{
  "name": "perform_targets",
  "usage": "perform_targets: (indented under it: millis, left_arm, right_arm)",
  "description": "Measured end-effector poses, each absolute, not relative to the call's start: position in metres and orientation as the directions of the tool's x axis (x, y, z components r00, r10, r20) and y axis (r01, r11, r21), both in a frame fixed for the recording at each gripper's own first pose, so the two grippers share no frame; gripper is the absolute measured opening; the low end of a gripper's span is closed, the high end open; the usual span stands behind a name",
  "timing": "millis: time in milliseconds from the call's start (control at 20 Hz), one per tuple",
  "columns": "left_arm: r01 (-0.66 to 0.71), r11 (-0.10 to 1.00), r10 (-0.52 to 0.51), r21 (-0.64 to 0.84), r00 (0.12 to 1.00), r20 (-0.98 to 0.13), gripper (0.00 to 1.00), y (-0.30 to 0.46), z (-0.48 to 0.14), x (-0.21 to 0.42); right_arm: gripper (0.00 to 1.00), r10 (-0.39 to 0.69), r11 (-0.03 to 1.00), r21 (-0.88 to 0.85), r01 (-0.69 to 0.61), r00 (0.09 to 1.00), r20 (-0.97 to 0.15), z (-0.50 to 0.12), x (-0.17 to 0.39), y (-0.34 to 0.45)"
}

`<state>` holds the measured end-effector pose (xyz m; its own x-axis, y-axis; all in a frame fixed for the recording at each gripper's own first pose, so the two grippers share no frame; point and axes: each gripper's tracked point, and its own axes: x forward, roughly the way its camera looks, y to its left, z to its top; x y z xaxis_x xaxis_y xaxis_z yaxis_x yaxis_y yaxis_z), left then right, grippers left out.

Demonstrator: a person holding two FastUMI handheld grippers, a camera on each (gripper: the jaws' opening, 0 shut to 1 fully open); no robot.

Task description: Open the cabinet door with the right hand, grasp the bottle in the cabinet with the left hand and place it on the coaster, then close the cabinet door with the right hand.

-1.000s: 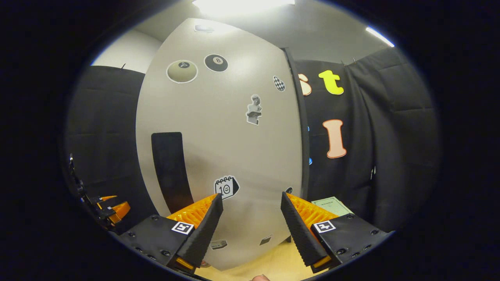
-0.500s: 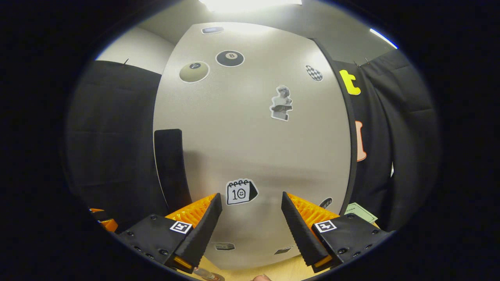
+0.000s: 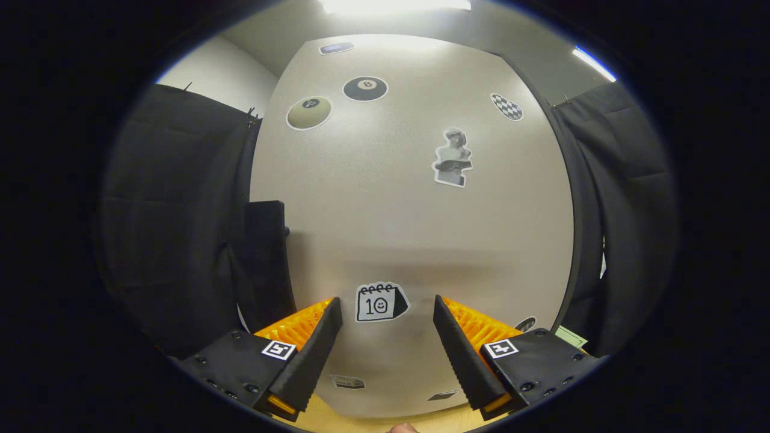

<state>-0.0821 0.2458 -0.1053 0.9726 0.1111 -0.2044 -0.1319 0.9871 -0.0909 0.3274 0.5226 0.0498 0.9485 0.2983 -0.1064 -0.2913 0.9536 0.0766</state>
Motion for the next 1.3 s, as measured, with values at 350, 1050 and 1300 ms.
perform_targets:
  millis: [350, 1050, 1300]
  left_arm:
    - [-0.103, 0.99, 0.085, -0.094, 0.98, -0.18, 0.66, 0.22, -0.085, -0.071]
    - [0.021, 0.995, -0.027, -0.097, 0.998, -0.061, 0.66, 0.089, -0.004, -0.05]
    - [0.058, 0.995, -0.062, -0.086, 0.997, -0.044, 0.66, 0.054, 0.007, -0.053]
  right_arm:
    - [0.98, 0.298, 0.955, 0.032, -0.296, 0.953, -0.061, 0.068, 0.302, 0.5]
    - [0.99, 0.271, 0.962, 0.002, -0.272, 0.962, -0.042, 0.073, 0.174, 0.354]
    - [0.99, 0.21, 0.977, -0.01, -0.211, 0.975, -0.068, 0.053, 0.149, 0.297]
